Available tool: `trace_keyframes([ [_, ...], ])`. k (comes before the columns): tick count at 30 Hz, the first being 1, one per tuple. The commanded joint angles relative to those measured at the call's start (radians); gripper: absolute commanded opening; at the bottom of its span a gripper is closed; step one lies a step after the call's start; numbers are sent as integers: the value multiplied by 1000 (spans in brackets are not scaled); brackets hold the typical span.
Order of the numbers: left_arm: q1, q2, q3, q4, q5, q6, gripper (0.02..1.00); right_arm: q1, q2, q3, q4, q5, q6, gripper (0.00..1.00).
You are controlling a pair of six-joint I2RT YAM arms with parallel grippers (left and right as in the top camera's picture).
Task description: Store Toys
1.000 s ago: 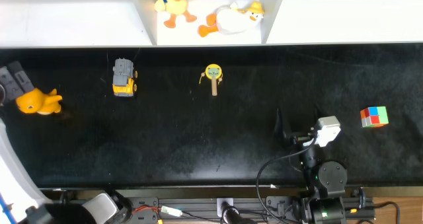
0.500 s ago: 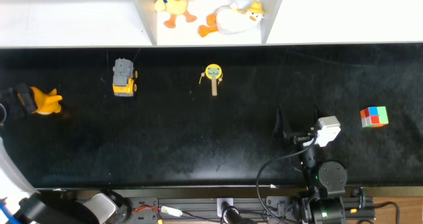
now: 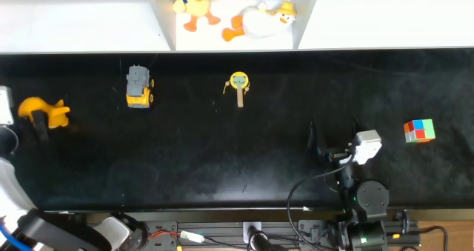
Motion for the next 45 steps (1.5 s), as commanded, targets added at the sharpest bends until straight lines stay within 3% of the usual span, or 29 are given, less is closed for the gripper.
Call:
trace_keyframes([
  [1,6,-5,-48,36,125,90,998,5,-9,-13,5,-6,-5,993],
  [5,6,-5,-84,93,126,113,1000,5,-9,-13,5,-6,-5,996],
  [15,7,54,-98,162,127,112,886,5,-9,-13,5,-6,-5,993],
  [33,7,82,-97,198,226,102,277,5,-9,-13,5,-6,-5,993],
  [37,7,64,-95,225,227,12,104,5,-9,-13,5,-6,-5,993],
  [45,0,-66,-57,208,228,-159,58,5,-9,-13,5,-6,-5,996],
])
